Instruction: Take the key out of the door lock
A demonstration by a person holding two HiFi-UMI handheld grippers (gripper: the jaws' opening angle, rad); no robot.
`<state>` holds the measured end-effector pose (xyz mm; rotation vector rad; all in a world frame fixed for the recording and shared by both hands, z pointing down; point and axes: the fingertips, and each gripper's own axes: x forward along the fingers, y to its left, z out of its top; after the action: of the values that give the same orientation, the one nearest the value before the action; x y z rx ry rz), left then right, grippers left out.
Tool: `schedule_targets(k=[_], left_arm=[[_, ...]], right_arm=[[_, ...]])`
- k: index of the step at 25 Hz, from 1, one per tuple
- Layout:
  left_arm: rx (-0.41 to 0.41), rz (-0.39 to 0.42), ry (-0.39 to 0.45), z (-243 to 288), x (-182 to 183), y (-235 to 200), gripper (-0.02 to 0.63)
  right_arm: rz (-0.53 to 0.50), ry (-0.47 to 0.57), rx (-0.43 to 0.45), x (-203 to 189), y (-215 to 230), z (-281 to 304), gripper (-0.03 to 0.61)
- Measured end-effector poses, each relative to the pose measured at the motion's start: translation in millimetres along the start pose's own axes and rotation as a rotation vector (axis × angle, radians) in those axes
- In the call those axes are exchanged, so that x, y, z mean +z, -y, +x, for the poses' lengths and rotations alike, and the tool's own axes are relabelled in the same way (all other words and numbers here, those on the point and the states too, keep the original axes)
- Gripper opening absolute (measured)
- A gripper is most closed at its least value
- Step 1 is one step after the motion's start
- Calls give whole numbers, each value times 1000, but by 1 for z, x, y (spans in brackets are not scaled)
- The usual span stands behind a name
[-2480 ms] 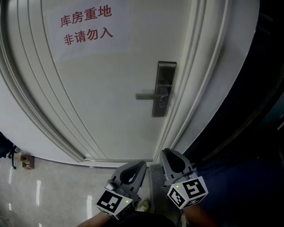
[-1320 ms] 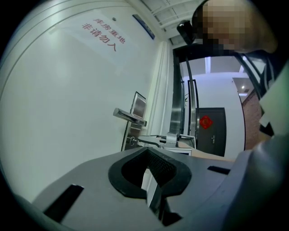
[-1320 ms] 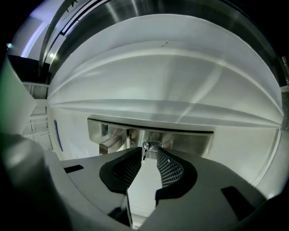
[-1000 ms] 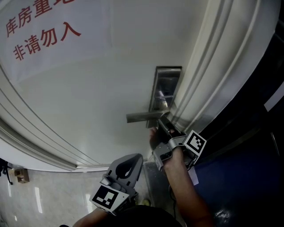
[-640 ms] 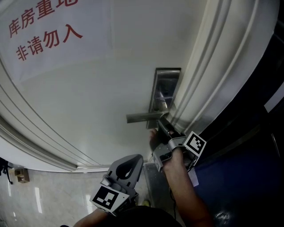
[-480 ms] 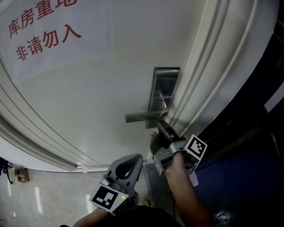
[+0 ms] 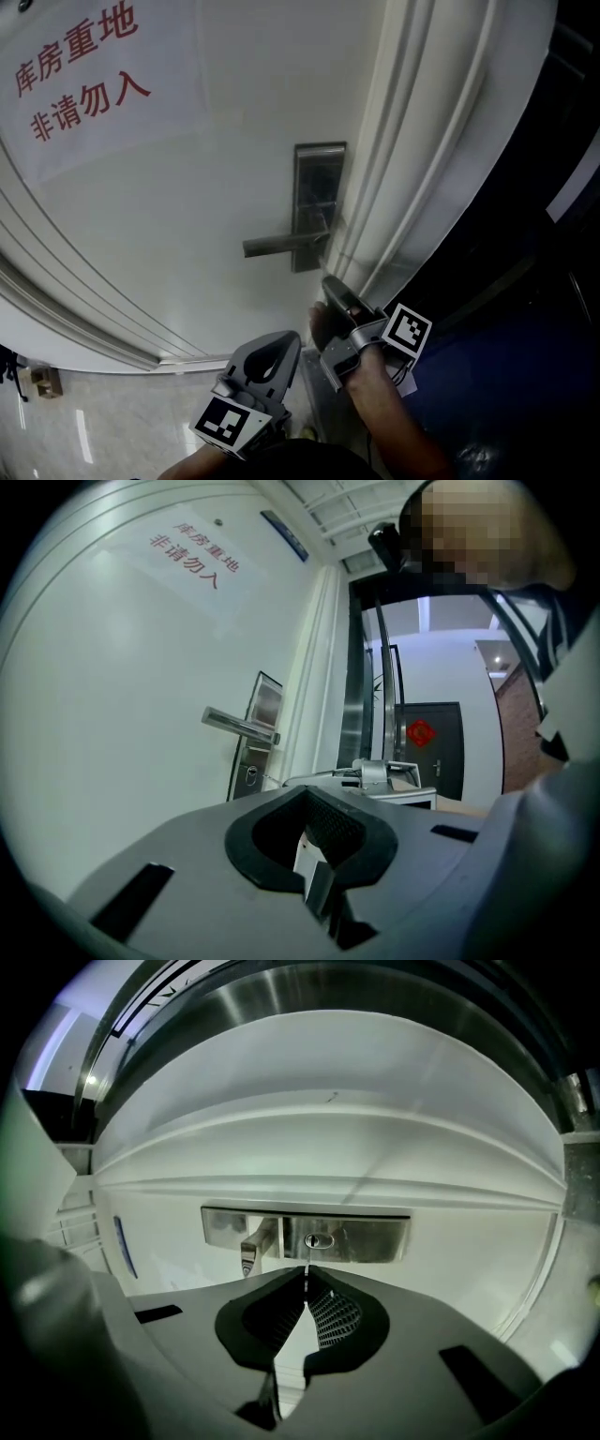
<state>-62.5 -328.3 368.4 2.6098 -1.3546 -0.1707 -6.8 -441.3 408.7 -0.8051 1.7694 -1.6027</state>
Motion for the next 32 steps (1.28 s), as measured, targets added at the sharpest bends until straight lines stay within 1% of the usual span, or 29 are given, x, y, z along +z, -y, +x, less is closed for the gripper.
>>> schedule_targets(k=[6,16,21,32], left_arm=[[-7,17,12,-6,5,18,3],[-14,40,29,-11,9,45,3],[-10,45,31,-13,9,54,3],[1,53,40,-17,9,60,3]], right_arm=[[15,-8,24,-13,-5,-31,20],[7,-10,28,-20,-13,-54,20],[9,-14,22,-21,-12,-62,20],[5,-21,31,-21,-12,-63,20]])
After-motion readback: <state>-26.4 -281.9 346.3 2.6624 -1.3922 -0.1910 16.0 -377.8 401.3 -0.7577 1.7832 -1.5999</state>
